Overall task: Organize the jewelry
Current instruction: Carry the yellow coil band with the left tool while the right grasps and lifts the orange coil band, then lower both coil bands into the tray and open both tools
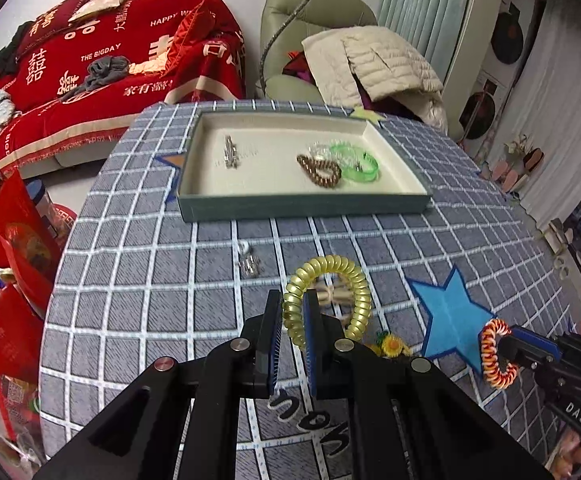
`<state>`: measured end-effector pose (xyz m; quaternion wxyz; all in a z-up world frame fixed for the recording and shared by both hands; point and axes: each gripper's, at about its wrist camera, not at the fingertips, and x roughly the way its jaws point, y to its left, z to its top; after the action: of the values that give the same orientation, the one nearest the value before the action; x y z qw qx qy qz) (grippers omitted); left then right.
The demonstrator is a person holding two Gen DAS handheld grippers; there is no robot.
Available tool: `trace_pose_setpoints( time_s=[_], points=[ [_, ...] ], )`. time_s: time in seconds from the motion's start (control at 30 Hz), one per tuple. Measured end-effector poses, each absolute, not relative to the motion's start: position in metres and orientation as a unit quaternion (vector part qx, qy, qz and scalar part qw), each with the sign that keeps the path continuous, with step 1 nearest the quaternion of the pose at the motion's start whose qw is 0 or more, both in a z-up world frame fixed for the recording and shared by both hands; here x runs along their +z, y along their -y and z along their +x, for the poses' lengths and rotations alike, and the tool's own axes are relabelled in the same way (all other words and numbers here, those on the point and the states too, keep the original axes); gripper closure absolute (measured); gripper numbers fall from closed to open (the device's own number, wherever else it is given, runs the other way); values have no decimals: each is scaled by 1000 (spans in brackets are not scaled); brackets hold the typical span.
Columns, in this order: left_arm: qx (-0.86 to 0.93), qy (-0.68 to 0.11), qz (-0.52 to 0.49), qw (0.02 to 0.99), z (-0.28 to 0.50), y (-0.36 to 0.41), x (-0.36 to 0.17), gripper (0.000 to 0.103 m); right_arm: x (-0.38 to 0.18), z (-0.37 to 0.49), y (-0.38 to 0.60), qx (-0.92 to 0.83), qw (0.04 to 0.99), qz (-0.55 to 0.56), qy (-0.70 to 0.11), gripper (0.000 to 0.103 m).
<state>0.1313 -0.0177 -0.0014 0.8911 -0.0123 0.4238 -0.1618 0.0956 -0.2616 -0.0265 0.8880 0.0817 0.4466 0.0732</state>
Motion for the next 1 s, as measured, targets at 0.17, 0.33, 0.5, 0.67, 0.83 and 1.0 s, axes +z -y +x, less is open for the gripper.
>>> trace_pose_setpoints(
  time_s=[0.17,0.33,0.5,0.67,0.83,1.0],
  points=[
    [-160,-412,-16,897,148,12,17,71,-5,121,266,82,895,83,-431,89],
    [-154,-391,-5,907,174,9,41,71,17,153,268,88,902,80,-415,89],
    [-143,-386,7,912,209,11,53,71,32,194,269,92,905,76,-409,89],
    [-134,-391,15,910,247,17,54,71,38,241,266,93,905,67,-410,89],
    [-121,-404,20,906,286,20,46,71,35,288,264,95,901,71,-417,89],
    [-111,-422,22,900,317,24,26,71,18,333,256,102,893,85,-430,89]
  ],
)
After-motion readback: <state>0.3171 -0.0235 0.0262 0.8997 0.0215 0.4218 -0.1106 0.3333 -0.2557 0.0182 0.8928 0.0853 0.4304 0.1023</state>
